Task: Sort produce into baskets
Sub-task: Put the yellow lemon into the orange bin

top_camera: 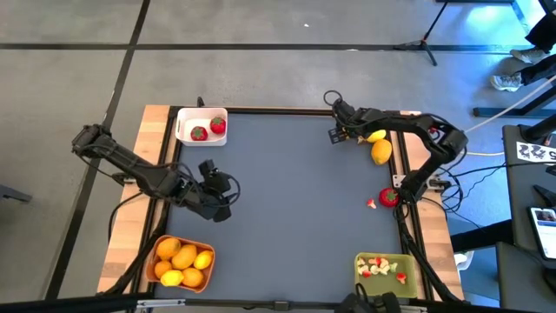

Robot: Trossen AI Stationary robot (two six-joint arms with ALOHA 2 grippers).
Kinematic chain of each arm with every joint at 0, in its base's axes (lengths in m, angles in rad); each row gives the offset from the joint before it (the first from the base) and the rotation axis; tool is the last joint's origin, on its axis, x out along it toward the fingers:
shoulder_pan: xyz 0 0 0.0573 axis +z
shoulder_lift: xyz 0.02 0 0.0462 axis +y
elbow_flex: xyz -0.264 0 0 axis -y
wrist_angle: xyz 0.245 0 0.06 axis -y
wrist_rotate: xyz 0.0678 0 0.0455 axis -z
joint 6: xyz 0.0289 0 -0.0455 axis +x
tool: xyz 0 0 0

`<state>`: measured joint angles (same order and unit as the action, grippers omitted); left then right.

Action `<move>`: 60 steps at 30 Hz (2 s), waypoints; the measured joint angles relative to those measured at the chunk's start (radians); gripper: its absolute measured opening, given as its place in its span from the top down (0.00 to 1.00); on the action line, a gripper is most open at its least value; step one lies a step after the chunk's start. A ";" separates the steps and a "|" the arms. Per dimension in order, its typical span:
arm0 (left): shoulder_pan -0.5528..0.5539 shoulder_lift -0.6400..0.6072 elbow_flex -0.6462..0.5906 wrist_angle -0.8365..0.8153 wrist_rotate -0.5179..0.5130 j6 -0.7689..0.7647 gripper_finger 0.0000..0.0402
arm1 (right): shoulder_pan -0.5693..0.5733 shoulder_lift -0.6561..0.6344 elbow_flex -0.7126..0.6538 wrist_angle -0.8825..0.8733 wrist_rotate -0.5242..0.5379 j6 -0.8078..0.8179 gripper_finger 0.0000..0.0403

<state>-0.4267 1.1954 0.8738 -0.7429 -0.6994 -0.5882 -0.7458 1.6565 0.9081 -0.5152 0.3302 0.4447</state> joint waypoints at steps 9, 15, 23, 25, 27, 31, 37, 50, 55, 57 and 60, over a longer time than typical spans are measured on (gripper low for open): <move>0.023 0.000 0.000 0.000 -0.002 0.032 0.36 | 0.000 0.020 -0.002 0.059 0.005 -0.004 0.47; 0.022 0.000 0.000 0.000 0.005 0.057 0.36 | 0.013 0.020 -0.002 0.059 -0.009 -0.013 0.58; 0.021 0.000 0.000 -0.001 0.008 0.018 0.36 | 0.137 -0.004 -0.007 0.088 -0.062 -0.038 0.58; 0.021 0.000 0.000 0.000 0.008 -0.008 0.36 | 0.191 -0.018 -0.009 0.123 -0.116 -0.037 0.58; 0.022 0.000 0.000 0.000 0.008 -0.029 0.36 | 0.253 -0.030 -0.009 0.192 -0.165 -0.034 0.57; 0.022 0.000 0.000 0.000 0.008 -0.082 0.36 | 0.387 -0.034 -0.008 0.338 -0.247 -0.040 0.57; 0.025 0.000 0.000 0.046 0.051 -0.114 0.36 | 0.584 -0.034 -0.007 0.583 -0.413 -0.137 0.57; 0.044 0.011 0.000 0.375 0.156 0.003 0.36 | 0.833 -0.033 -0.005 0.965 -0.394 -0.223 0.57; 0.067 0.026 0.000 0.488 0.188 0.063 0.36 | 0.861 -0.033 -0.005 1.033 -0.383 -0.258 0.57; 0.076 0.038 0.000 0.522 0.209 0.071 0.36 | 0.867 -0.033 -0.005 1.050 -0.387 -0.266 0.57; 0.085 0.060 0.000 0.591 0.227 0.102 0.36 | 0.873 -0.033 -0.005 1.063 -0.393 -0.268 0.57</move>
<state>-0.3413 1.2550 0.8742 -0.1516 -0.4729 -0.4865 0.1270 1.6238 0.9031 0.5482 -0.0626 0.1766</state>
